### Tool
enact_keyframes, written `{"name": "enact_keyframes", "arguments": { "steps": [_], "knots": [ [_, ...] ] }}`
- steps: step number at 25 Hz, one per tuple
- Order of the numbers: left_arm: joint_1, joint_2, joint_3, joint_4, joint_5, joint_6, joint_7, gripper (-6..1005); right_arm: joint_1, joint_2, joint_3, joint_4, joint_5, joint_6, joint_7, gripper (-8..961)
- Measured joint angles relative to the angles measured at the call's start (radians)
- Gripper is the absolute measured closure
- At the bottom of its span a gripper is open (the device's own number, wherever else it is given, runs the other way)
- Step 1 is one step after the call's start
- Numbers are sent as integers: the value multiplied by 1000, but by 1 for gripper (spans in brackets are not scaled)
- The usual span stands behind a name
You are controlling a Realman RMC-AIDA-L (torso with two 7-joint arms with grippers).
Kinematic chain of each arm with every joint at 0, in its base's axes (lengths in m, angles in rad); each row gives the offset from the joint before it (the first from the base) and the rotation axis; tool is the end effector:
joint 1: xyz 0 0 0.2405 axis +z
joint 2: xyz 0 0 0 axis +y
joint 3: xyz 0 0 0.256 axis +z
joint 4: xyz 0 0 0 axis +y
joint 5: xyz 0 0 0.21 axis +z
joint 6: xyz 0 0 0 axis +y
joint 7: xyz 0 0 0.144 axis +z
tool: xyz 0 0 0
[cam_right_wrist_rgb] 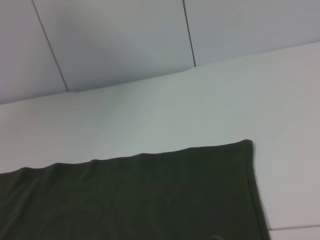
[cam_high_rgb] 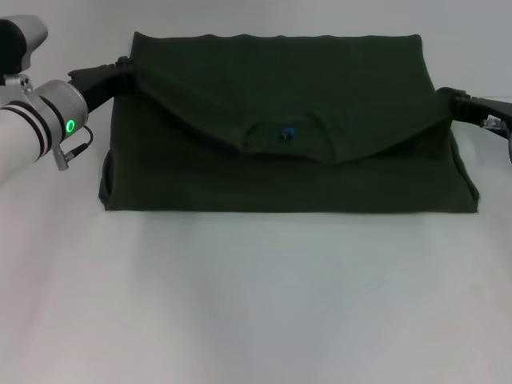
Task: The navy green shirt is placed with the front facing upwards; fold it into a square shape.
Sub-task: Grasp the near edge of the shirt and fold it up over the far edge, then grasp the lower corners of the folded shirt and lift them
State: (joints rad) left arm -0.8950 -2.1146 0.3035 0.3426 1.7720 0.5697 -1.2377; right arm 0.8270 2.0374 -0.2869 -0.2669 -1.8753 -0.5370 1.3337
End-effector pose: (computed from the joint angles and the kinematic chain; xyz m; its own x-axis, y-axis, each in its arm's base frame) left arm -0.2501 0.4743 0.0034 0.5738 0.3477 0.7416 0.8189 -0.2291 -0.5262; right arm 0.3029 0.4567 0.0173 0.5242 -0.4521 -0.7217 -0.8391 -0.1291 -0.5285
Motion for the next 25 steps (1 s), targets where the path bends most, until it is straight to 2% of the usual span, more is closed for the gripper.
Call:
{"name": "enact_keyframes", "arguments": {
  "steps": [8, 10, 19, 21, 25],
  "knots": [
    [2, -5, 2, 5, 0, -2, 6, 967, -1, 7, 0, 0, -3, 23, -12, 753],
    [3, -5, 1, 7, 0, -3, 6, 939, -3, 7, -4, -4, -4, 20, -12, 750],
    [40, 4, -9, 40, -54, -16, -9, 813, -9, 5, -11, -41, 0, 14, -13, 573],
    [62, 0, -4, 74, -65, -3, -41, 599, -11, 3, -11, -52, 0, 3, -10, 534],
    [114, -2, 17, 127, -68, 97, -116, 453, -30, -9, -11, -72, 1, -90, 12, 371]
  ]
}}
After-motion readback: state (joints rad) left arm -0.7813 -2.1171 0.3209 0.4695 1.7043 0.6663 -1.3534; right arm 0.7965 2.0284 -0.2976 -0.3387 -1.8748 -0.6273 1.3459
